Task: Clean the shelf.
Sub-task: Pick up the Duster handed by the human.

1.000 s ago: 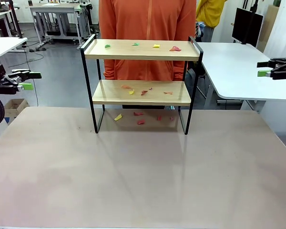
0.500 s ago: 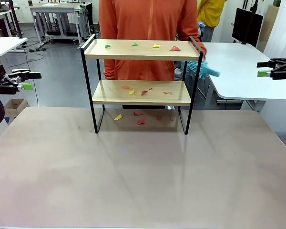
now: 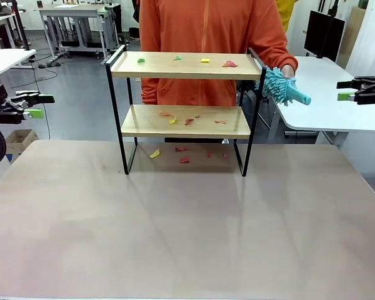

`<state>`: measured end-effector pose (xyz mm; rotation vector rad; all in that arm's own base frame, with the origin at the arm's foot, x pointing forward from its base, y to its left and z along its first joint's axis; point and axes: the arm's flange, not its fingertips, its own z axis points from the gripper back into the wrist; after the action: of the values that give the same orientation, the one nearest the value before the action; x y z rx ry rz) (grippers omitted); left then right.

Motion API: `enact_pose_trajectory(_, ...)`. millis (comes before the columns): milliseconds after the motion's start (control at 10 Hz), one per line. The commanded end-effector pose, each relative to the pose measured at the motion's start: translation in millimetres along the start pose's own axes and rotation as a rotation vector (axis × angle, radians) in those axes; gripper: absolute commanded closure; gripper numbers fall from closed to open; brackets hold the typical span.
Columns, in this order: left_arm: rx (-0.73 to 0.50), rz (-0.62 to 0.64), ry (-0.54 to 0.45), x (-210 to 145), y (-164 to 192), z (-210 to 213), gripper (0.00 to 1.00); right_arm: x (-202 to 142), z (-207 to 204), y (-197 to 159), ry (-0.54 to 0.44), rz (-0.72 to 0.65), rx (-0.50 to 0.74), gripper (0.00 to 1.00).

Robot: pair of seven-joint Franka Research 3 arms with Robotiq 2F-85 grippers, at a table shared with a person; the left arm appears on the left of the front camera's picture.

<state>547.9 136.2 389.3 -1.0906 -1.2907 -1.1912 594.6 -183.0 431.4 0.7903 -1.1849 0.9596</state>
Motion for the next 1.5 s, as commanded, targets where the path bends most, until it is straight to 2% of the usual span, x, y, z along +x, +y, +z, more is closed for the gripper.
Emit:
enact_pose_trajectory(0,-0.004,-0.017,-0.008,2,-2,0,0.0,1,-1,0,0.001,0.004,-0.004,0.0)
enact_pose_trajectory(800,-0.004,-0.017,-0.008,2,-2,0,0.0,0,0,0,0.0,0.0,0.0,0.0)
enact_pose_trajectory(900,-0.004,-0.017,-0.008,2,-2,0,0.0,27,6,19,0.103,0.001,-0.032,0.0)
enact_pose_trajectory(1200,-0.004,-0.017,-0.008,2,-2,0,0.0,105,9,75,0.25,-0.01,-0.207,0.0)
enact_pose_trajectory(1300,-0.004,-0.017,-0.008,2,-2,0,0.0,121,1,94,0.341,-0.046,-0.29,0.0)
enact_pose_trajectory(1400,-0.004,-0.017,-0.008,2,-2,0,0.0,129,-11,112,0.386,-0.108,-0.339,0.0)
